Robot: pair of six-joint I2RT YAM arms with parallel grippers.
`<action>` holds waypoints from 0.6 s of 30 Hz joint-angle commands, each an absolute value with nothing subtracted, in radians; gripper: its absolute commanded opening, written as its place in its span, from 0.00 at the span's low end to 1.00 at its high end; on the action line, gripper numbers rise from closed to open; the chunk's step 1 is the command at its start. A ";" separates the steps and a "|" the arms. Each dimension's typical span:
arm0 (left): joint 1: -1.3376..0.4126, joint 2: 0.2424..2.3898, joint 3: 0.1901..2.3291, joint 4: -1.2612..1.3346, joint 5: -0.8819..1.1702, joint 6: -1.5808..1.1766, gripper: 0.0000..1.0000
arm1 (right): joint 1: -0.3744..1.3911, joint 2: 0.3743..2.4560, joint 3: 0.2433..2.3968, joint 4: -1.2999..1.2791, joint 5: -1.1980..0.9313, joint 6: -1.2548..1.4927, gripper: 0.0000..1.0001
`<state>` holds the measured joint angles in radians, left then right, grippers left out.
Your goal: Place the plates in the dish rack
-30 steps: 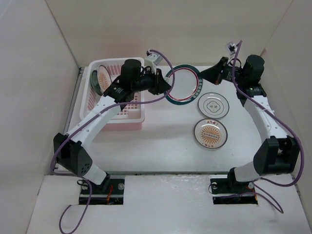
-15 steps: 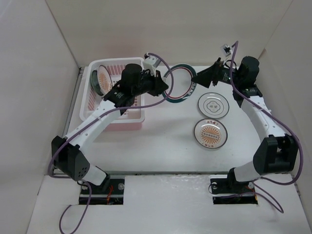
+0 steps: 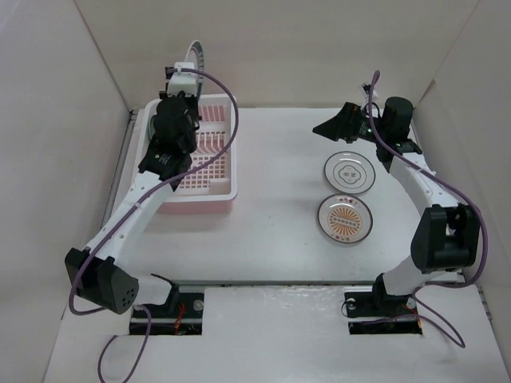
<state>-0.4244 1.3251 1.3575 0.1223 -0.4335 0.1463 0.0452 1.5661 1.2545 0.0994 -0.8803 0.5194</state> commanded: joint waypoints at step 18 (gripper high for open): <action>-0.175 1.583 1.218 0.410 -0.411 0.104 0.00 | 0.086 1.582 1.270 0.100 -0.862 0.477 1.00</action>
<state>-0.1837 1.5932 1.1839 0.3382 -0.4385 0.1734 0.0681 1.5780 1.2545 0.0803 -0.8669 0.4957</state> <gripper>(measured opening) 0.058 0.998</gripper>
